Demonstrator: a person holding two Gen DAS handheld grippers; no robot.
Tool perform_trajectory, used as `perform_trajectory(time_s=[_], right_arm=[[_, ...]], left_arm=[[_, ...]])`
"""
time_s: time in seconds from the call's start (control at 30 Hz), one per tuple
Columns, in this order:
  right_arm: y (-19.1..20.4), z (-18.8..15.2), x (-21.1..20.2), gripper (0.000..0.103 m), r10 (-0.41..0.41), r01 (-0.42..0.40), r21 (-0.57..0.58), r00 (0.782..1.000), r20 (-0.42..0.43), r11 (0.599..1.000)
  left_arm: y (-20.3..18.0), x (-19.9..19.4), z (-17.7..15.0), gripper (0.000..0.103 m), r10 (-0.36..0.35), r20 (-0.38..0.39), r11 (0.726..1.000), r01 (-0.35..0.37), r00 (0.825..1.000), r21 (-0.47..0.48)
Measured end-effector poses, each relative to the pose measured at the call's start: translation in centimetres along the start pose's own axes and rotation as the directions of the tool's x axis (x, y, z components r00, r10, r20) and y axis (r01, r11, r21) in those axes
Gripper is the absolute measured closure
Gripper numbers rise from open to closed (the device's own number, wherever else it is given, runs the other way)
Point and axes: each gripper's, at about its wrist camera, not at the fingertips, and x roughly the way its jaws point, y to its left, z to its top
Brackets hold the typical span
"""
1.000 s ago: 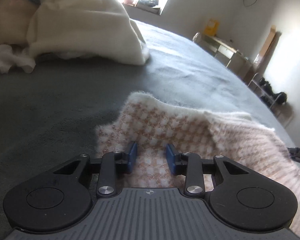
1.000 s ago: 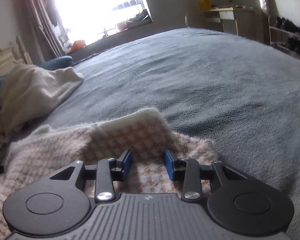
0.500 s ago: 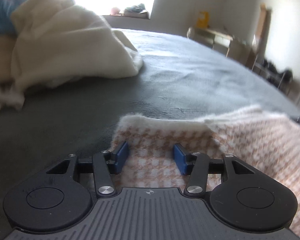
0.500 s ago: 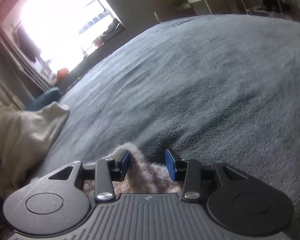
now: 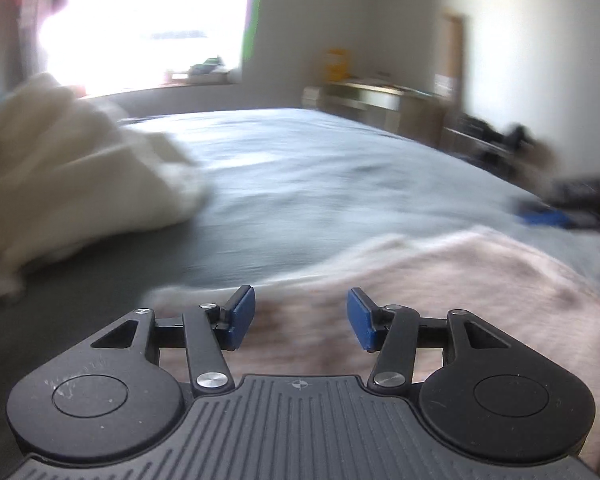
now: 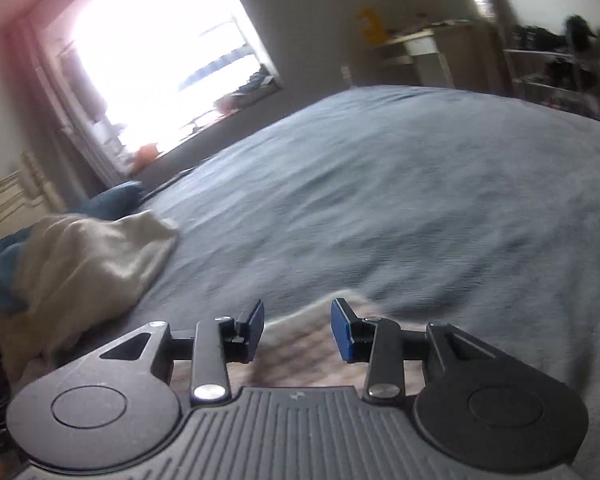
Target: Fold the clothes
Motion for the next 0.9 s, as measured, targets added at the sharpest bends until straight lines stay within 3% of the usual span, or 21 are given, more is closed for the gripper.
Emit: perform_trajectory(time_s=[0.03,0.13,0.27,0.37,0.6,0.9], right_arm=[[2.1,-0.4,0.4,0.063,0.041,-0.042,-0.05,0.999,-0.019,0.998],[7.4,-2.3,2.6,0.063,0.106,-0.12,-0.184,0.991,-0.085,0.976],[9.6,-6.1,6.5,0.064,0.05,-0.093,-0.246,0.983,-0.178,0.965],[9.9,-7.4,5.5,0.064,0.037,-0.075,-0.264,0.988,-0.148,0.962],[10.7,-10.3,1.8,0.064,-0.016,-0.022,-0.353,0.994,-0.106,0.935],[9.8,-15.7,-6.0,0.064,-0.056,0.035,-0.323,0.997,-0.057,0.946]], left_arm=[[-1.0,0.9,-0.1,0.051,-0.009,-0.016,1.0,0.009,1.0,0.022],[-2.7,4.2,-1.1,0.049,0.051,-0.1,0.997,-0.045,0.994,0.068],[-0.5,5.0,-2.3,0.047,0.002,-0.106,0.997,-0.01,0.994,-0.073],[0.4,5.0,-2.5,0.046,-0.035,-0.113,0.99,0.019,0.993,-0.138],[-0.1,4.8,-2.7,0.045,-0.024,-0.092,0.993,0.013,0.995,-0.117],[0.2,4.7,-3.0,0.044,-0.037,-0.079,0.991,0.026,0.996,-0.13]])
